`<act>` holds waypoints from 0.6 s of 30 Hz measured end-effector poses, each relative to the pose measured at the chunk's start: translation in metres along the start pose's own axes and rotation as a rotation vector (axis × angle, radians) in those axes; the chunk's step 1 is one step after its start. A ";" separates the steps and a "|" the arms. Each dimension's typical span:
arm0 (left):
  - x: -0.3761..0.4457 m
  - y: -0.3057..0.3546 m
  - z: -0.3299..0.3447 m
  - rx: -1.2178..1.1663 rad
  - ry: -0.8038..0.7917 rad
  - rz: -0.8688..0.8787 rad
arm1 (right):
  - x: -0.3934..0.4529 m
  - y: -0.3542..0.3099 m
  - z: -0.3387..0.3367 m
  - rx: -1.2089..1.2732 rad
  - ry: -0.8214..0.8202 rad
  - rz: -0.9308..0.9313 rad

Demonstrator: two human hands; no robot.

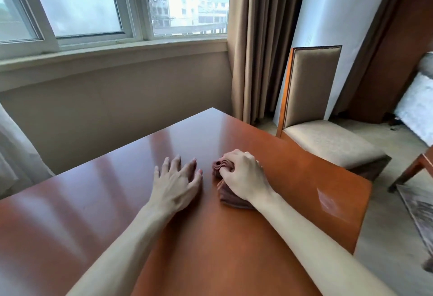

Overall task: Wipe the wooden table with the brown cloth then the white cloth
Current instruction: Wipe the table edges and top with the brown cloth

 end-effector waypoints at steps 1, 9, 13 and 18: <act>-0.001 0.001 0.005 0.004 0.010 -0.003 | 0.019 0.015 0.003 -0.013 0.013 0.035; 0.002 -0.002 0.010 0.047 0.092 -0.019 | 0.173 0.125 0.021 -0.130 0.083 0.271; 0.003 -0.002 0.010 0.030 0.107 -0.023 | 0.187 0.128 0.023 -0.145 0.063 0.310; 0.002 -0.001 0.009 0.004 0.087 -0.018 | 0.131 0.108 0.007 -0.105 0.035 0.210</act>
Point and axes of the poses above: each hand's wrist, its own x-axis towards the middle knuckle, its own z-axis out of the palm, y = z × x, the point moved 7 cm from there along x, towards the middle knuckle, and after that the axes turned 10 degrees about -x, right-handed, at the moved point
